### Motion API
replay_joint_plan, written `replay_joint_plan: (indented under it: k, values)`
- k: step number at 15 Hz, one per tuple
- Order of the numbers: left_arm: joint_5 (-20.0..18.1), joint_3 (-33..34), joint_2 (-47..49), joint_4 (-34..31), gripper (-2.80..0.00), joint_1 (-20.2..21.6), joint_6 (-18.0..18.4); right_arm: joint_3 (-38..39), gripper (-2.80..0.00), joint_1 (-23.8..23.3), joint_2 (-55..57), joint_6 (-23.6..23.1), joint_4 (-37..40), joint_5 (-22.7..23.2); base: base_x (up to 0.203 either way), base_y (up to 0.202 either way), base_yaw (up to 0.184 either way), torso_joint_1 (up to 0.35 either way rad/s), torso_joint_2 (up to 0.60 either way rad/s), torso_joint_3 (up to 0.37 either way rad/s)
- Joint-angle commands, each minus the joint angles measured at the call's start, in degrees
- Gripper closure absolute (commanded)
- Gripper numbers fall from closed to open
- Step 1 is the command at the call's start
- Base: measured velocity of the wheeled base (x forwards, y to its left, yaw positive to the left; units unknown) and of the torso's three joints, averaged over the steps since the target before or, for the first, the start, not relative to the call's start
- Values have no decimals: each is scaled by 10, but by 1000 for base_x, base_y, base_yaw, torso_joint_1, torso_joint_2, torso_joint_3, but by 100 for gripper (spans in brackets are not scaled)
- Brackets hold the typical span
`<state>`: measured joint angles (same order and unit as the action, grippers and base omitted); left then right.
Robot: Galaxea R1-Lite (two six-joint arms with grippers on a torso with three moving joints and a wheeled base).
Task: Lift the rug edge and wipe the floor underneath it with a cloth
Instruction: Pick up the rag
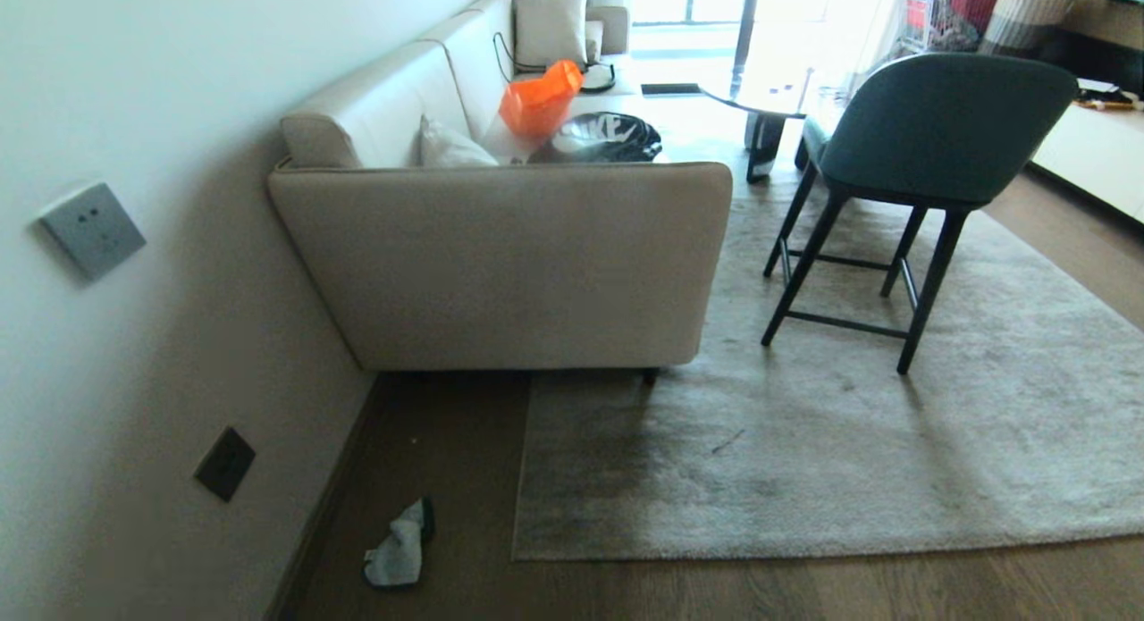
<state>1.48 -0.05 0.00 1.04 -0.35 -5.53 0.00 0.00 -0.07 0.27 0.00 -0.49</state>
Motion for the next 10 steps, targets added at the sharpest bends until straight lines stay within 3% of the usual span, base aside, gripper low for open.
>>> replay_joint_plan:
  k: [1,10]
  values:
    - [0,0,0,0,0,0,-1,0,0,0,1,0,0,0,0,0,0,0,2,-177]
    - [0,0,0,0,0,0,-1,0,0,0,1,0,0,0,0,0,0,3,3,-196]
